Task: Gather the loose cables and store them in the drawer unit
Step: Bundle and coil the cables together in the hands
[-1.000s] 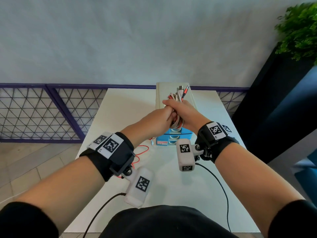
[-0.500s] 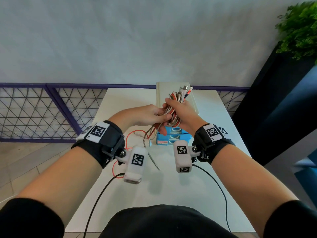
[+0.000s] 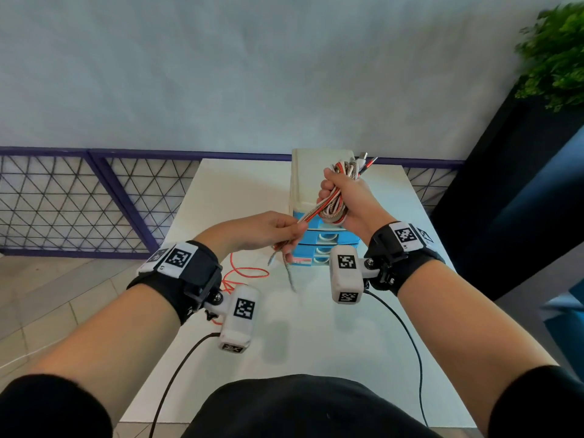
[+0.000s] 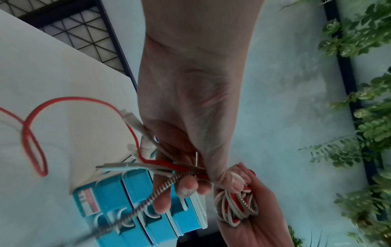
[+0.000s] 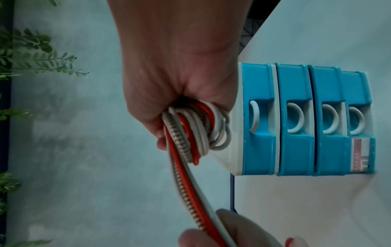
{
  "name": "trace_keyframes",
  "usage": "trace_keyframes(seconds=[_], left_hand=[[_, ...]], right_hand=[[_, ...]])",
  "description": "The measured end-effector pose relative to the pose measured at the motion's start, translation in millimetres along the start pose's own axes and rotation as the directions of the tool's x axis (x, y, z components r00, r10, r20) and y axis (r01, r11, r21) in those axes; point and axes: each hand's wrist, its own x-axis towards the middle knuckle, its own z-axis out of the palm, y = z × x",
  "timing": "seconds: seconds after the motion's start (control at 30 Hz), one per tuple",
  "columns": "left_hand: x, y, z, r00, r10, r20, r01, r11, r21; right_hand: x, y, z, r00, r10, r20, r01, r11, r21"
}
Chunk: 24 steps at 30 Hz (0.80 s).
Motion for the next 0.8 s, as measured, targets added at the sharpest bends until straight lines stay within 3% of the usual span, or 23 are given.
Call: trace_keyframes(seconds=[0.17, 0.33, 0.5, 0.63, 0.8], left_hand=[[1.0, -1.8, 0.6, 0.998, -0.048, 0.032, 0.047, 0.999, 0.023], [-3.0, -17.5, -4.9, 0.998, -0.060, 0.037, 0.053, 0.984, 0.167], [-13.5, -24.4, -11.2, 0.998, -0.026, -0.055, 0.026, 1.000, -0.005], [-6.5, -16.1, -19.7, 0.987, 0.043, -0.154, 0.006, 0.952, 0.306], [3.0, 2.8, -29.1, 0.969, 0.164, -0.187, 0.004, 0.741, 0.671]], right_hand=[[-0.8, -1.5, -6.9, 1.000, 0.000, 0.029, 0.000, 1.000, -0.001], [-1.9, -8.7, -17.7, 0.999, 0.017, 0.040, -0.018, 1.000, 0.025], [-8.7, -25.4, -27.9, 0.995, 0.046, 0.083, -0.040, 0.997, -0.071], [-12.2, -27.1, -22.0, 0.992, 0.045, 0.117, 0.002, 0.928, -0.373], [-15.0, -19.4, -10.5, 0.975, 0.093, 0.201, 0.063, 0.755, -0.653]])
